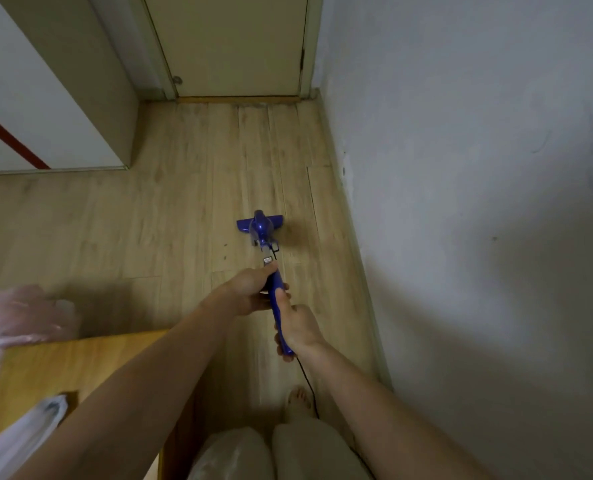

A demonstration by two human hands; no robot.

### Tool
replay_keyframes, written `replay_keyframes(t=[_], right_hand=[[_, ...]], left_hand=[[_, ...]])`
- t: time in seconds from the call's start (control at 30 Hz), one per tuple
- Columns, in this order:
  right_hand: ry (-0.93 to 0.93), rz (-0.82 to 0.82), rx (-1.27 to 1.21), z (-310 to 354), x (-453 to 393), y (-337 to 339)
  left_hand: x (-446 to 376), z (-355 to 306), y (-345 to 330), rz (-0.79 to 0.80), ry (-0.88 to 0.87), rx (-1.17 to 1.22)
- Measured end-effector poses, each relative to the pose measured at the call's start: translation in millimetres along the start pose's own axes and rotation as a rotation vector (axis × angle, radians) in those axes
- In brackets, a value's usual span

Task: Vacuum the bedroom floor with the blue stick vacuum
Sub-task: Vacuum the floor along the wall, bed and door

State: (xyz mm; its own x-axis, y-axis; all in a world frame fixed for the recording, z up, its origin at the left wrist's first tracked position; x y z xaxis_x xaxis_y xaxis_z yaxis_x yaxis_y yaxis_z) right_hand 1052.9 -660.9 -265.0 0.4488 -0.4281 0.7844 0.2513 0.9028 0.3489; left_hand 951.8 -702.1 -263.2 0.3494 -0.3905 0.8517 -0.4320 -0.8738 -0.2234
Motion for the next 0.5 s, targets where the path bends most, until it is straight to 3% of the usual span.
replay_keyframes(t=[0.5], right_hand=[[-0.043, 0.152, -0.011, 18, 125, -9]], left_hand=[[85, 27, 35, -0.039, -0.025, 0.096]])
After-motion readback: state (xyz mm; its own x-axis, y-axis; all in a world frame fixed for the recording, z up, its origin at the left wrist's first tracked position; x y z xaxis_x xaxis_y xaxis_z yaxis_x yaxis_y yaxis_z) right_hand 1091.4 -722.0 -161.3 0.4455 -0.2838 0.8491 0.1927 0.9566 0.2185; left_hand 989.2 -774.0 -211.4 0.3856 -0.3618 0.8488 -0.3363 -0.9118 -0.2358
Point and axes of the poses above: each hand's wrist, its own x-axis away from the middle knuckle, its own y-axis out of the back of the hand, z = x × y, the point moved 10 cm from there along -x, towards the middle knuckle, and after that the axes turned 11 degrees about x, right-handed, at the moved point
